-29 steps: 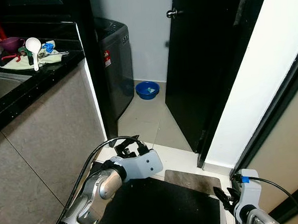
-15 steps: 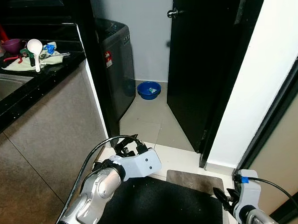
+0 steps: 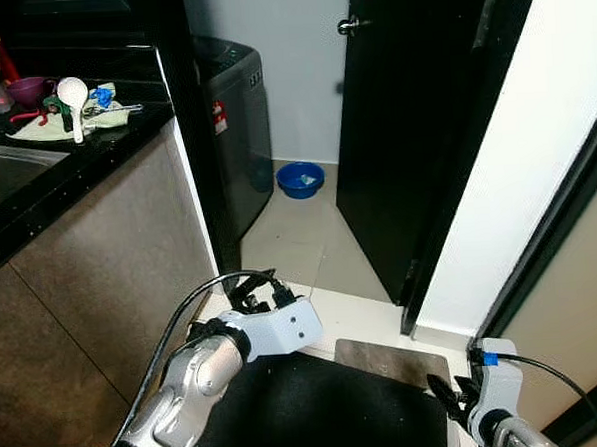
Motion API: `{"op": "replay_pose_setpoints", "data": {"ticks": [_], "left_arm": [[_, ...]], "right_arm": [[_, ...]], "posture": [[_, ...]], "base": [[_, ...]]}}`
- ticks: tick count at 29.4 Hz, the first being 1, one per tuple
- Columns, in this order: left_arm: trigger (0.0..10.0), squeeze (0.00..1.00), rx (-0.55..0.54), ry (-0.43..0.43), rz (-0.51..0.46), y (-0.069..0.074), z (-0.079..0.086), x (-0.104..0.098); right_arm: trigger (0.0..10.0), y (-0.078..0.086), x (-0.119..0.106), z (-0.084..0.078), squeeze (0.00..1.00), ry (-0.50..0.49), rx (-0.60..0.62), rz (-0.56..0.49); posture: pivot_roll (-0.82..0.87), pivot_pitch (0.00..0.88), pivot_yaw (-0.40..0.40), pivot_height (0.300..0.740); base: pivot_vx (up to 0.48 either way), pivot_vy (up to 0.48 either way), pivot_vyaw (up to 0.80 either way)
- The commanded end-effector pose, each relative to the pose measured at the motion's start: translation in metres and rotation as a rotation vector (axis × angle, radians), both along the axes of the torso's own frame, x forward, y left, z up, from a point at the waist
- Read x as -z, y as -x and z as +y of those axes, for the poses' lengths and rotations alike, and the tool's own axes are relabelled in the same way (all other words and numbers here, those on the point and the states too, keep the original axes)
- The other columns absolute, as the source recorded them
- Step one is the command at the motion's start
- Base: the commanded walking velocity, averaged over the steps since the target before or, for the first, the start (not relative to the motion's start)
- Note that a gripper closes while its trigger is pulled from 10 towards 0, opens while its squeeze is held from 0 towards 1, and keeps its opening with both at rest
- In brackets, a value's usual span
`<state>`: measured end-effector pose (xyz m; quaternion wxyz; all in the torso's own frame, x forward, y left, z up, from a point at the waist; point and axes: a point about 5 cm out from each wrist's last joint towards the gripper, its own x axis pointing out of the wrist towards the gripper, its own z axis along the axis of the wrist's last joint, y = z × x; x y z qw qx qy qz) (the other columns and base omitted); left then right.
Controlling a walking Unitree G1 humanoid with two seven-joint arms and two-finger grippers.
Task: Kitchen organization
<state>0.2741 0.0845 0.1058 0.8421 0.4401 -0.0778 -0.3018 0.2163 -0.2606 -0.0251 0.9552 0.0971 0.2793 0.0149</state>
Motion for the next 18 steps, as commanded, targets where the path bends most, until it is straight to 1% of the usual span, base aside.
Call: {"op": "replay_pose_setpoints", "data": {"ticks": [1, 18], "left_arm": [[10.0, 0.0, -0.006, -0.019, -0.001, -0.001, 0.0049, 0.0028], [10.0, 0.0, -0.006, -0.019, 0.0, -0.001, 0.0053, 0.0038]], "right_arm": [[10.0, -0.0009, 0.0016, 0.0045, 0.0, -0.004, -0.007, -0.001], [10.0, -0.0006, 0.0022, 0.005, 0.0, -0.004, -0.008, 0.0]], "posture": [[-0.05, 0.0, 0.016, 0.74], [-0.05, 0.0, 0.016, 0.74]], "base": [[0.0, 0.0, 0.0], [0.0, 0.0, 0.0]]}}
